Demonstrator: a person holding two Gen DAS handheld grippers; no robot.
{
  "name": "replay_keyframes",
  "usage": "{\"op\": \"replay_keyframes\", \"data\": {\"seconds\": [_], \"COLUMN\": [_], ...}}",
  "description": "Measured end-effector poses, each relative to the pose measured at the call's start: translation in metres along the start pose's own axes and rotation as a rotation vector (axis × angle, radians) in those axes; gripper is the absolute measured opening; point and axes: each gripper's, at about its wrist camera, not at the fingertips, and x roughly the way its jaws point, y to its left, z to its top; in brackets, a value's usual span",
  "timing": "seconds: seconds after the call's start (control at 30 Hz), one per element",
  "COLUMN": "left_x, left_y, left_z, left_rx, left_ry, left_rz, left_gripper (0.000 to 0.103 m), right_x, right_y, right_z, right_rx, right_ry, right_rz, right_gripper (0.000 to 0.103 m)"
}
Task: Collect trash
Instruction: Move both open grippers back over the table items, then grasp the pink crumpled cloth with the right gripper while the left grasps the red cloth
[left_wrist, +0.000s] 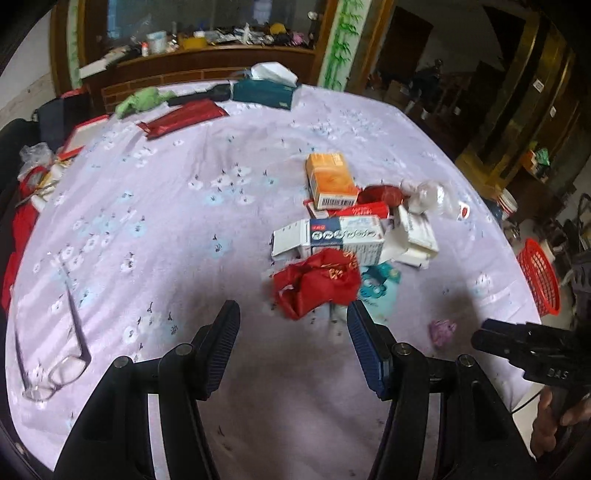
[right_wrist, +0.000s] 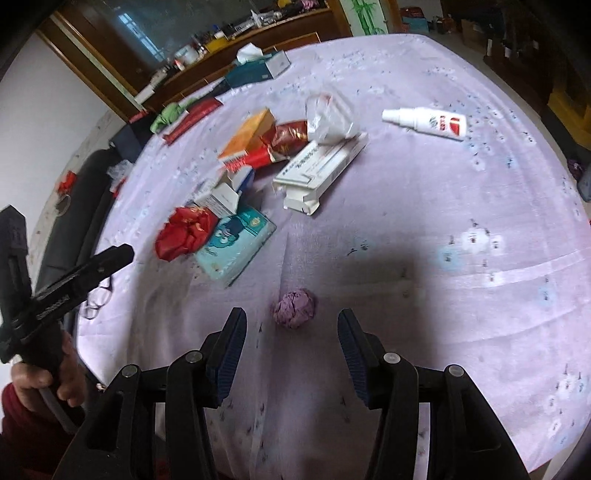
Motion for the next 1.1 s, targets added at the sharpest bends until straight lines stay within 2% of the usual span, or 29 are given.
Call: {"op": "replay_keyframes", "data": {"seconds": [0.17, 0.33, 0.43, 0.7, 0.73, 0.77, 0.8, 0.97, 1.1], "left_x": [0.025, 0.048, 0.056, 0.079, 0.081, 0.082, 0.084, 0.077, 0.059], "left_y": [0.001, -0.005, -0.011, -0.019, -0.019, -0.02, -0.02, -0.018, -0.022], "left_z": [0.009, 0.018, 0.02, 0.022, 0.022, 0.022, 0.022, 0.017, 0.009], "left_rx": [0.059, 0.139, 0.19, 0.23, 0.229, 0.227, 0.222, 0.174, 0.138], "left_ry": [0.045, 0.076, 0.078, 0.1, 0.1, 0.1, 0.103, 0.088, 0.063], "left_rz": [-0.044, -0.081, -0.075, -0.072, -0.073, -0.076, -0.075, -0.059, -0.061], "left_gripper": [0.059, 0.059, 0.061, 0.062, 0.054, 0.041, 0.037, 0.03, 0.03], "right_x": [0.026, 0.035, 0.033, 0.022, 0.019, 0.018, 0.016, 0.005, -0.006], "right_y": [0.008, 0.009, 0.007, 0.005, 0.005, 0.005, 0.004, 0.0, -0.002], "right_z": [0.004, 0.001, -0.002, -0.003, -0.004, -0.004, -0.005, -0.006, -0.006], "right_rx": [-0.008, -0.003, -0.008, -0.004, -0.005, -0.005, -0.003, -0.002, -0.004], "right_ry": [0.032, 0.062, 0.053, 0.028, 0.023, 0.021, 0.02, 0.002, -0.024], "right_rz": [-0.071, -0.095, -0.103, -0.106, -0.108, -0.107, -0.106, -0.102, -0.098], "right_gripper": [0.054, 0.028, 0.028, 0.028, 0.027, 0.028, 0.027, 0.028, 0.028]}}
